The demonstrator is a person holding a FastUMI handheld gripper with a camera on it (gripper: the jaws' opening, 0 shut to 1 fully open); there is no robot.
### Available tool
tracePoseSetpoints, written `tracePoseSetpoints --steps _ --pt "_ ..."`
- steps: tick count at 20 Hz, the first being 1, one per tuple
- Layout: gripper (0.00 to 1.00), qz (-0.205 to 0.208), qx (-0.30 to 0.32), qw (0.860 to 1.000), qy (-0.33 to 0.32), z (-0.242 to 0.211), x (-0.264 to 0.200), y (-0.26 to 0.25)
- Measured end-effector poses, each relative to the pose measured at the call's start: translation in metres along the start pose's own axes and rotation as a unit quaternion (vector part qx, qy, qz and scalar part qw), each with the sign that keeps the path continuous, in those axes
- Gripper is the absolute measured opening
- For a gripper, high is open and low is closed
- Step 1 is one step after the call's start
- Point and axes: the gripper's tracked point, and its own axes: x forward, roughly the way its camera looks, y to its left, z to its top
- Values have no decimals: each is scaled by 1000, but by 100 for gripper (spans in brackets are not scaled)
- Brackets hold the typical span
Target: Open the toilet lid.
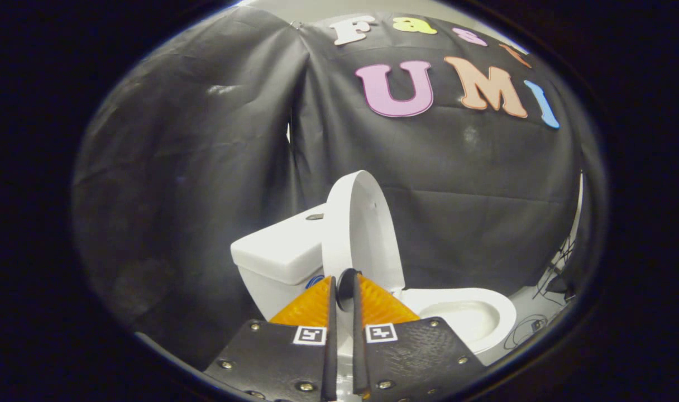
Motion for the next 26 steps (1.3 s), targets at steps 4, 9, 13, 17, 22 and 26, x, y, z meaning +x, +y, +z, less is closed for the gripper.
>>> tracePoseSetpoints --steps 4,9,13,17,22,26 --pt "12 10 7 1000 12 3 -9 -5" --pt "31 2 -2 1000 9 17 -28 -25" --pt "70 18 1 1000 9 27 -48 -36" --pt "100 4 -16 1000 -2 38 -66 -60" --pt "100 -12 -20 999 -40 62 -85 -92" --pt "100 -35 -16 998 -51 69 -92 -120"
